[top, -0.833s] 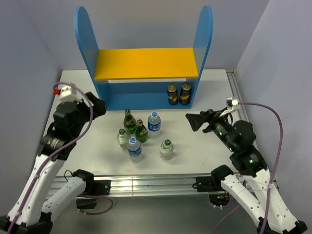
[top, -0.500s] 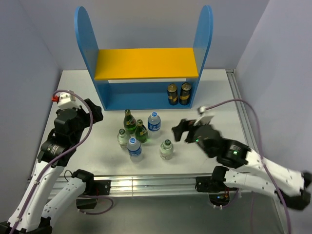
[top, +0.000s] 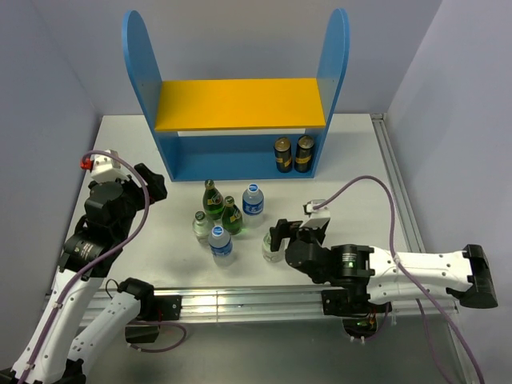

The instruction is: Place and organize the beverage onto the shelf

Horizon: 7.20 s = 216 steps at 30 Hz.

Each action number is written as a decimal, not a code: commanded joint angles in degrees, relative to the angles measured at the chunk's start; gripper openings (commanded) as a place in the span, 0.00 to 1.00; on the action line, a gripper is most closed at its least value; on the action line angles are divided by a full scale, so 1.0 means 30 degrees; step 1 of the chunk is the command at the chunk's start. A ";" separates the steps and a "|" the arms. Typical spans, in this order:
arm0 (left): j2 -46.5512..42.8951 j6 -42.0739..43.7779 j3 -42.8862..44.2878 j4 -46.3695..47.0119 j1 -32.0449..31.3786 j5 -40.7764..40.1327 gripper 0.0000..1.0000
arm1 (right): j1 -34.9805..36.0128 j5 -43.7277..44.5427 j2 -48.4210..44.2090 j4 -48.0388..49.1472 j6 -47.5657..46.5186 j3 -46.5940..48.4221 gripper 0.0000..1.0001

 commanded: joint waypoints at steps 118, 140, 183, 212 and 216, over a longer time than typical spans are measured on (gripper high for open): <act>0.0514 0.0611 -0.0138 0.0319 0.0005 0.0648 0.99 | -1.5556 -0.2800 1.3912 0.5654 -1.6146 2.5073 1.00; 0.0107 -0.0238 0.0096 -0.0296 0.0034 -0.2661 0.99 | -0.3630 -0.9039 1.1474 0.5563 -1.0933 1.4439 0.95; -0.0012 -0.0151 0.0155 -0.0559 0.0181 -0.2341 0.99 | -0.2369 -0.8571 1.8858 0.4773 -0.9554 1.5316 0.85; -0.0188 -0.0063 0.0125 -0.0501 0.0210 -0.2224 1.00 | -0.4039 -0.9243 1.9738 0.2547 -1.0140 1.7836 0.76; -0.0071 -0.0063 0.0125 -0.0472 0.0239 -0.2165 0.99 | -0.3980 -0.9945 1.9328 0.2547 -0.9701 1.7338 0.76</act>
